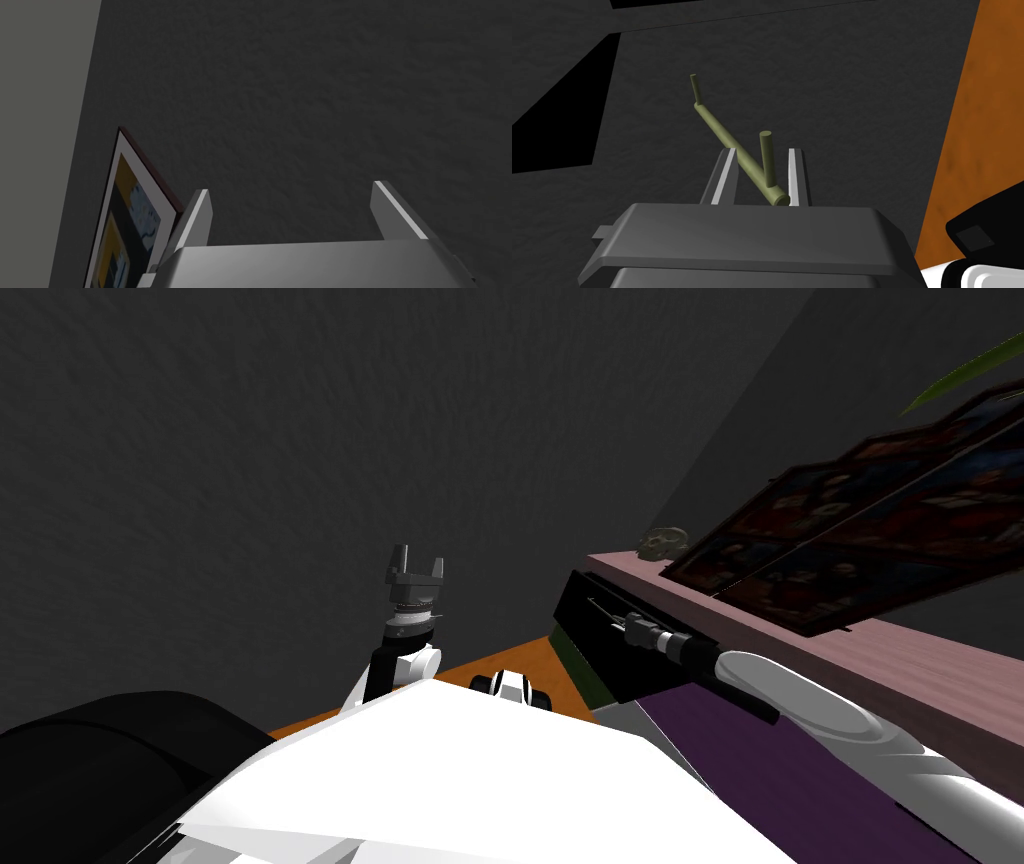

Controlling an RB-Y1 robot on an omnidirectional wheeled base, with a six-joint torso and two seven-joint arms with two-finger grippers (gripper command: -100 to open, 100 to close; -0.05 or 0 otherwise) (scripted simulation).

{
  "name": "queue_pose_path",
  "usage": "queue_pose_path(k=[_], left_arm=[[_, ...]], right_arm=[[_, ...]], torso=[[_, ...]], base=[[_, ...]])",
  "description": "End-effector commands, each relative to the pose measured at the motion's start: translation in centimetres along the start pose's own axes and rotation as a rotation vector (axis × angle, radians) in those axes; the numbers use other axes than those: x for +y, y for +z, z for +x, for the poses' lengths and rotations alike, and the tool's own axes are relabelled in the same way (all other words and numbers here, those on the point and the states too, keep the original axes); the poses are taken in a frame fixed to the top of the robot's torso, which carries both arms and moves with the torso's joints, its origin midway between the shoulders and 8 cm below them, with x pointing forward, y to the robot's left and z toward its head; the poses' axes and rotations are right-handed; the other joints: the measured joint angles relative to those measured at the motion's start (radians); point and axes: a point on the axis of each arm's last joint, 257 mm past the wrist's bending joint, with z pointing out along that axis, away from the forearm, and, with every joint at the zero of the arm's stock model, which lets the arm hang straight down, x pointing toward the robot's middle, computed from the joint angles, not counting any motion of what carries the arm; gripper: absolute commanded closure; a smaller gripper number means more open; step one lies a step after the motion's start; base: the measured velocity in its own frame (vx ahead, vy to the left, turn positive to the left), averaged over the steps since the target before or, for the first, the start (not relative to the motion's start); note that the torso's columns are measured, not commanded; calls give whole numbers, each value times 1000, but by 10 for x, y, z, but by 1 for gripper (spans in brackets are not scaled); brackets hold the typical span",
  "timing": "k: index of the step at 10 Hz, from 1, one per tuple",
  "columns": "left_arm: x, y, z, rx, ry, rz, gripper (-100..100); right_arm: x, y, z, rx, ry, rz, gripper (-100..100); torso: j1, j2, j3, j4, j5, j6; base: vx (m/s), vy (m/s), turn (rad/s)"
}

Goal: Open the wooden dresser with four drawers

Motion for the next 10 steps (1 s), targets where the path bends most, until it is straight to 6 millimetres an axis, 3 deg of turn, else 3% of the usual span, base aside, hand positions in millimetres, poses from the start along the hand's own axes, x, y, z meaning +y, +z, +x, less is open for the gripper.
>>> queue_pose_path(k=[1,4,5,6,10], left_arm=[[0,0,0,0,0,0,0],[0,0,0,0,0,0,0],[0,0,0,0,0,0,0],[0,0,0,0,0,0,0],[0,0,0,0,0,0,0]], right_arm=[[5,0,-3,-5,3,-9,100],[11,0,-6,-11,4,-22,100],[0,0,-3,-6,-3,-4,100],[-16,-5,-3,-17,-7,-8,-100],[-50,-16,-3,-33,-22,-11,-100]], torso=[[-4,-2,-2,2,1,-1],[4,-2,-1,-1,1,-3],[3,-1,-1,-1,0,-3],[-3,-4,-3,2,2,-3],[5,-2,-1,3,3,-5]], base=[[-49,117,-18],[-80,189,-37],[-53,102,1],[-9,48,-54],[9,26,-55]])
